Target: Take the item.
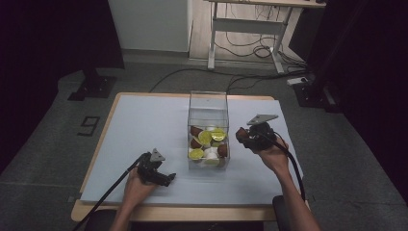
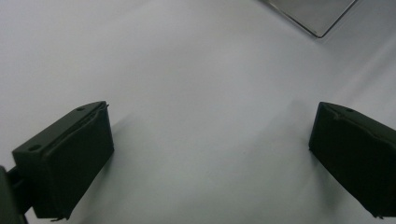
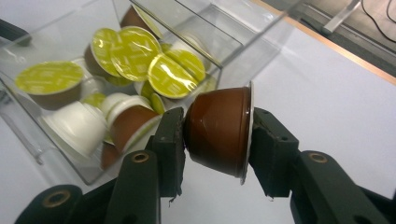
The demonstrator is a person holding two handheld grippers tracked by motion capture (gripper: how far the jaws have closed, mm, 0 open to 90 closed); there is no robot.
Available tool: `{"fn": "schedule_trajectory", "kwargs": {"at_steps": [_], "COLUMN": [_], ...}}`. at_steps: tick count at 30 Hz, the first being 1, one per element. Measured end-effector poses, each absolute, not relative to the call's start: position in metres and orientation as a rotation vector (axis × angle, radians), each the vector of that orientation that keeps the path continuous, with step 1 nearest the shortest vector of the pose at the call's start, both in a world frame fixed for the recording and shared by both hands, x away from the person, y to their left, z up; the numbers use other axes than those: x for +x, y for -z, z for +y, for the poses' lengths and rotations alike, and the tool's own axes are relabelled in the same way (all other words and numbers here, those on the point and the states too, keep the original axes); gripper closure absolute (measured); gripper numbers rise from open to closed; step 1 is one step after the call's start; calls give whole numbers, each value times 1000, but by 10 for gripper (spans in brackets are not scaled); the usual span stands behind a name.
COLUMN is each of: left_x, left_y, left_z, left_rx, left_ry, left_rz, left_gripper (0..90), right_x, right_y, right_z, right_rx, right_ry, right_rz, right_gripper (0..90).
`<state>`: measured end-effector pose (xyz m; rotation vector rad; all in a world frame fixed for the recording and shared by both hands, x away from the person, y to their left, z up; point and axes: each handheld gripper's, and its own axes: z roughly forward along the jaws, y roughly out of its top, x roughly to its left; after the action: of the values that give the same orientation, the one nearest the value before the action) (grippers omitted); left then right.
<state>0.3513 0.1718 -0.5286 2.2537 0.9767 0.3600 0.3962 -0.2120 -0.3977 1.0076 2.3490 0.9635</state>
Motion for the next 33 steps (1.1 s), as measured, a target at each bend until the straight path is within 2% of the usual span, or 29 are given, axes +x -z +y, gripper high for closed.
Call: {"fn": "schedule_trajectory", "kwargs": {"at_steps": [33], "left_x": [351], "left_y": [529], "left_z": [172], "left_rx": [2255], "left_ry": [-360], "left_rz": [976], "left_gripper": [0], "right_x": [391], "right_y": [448], "right_z": [-245], "right_rx": [1134], "right_ry": [-906], "right_rz": [2315], "right_gripper": [579]}}
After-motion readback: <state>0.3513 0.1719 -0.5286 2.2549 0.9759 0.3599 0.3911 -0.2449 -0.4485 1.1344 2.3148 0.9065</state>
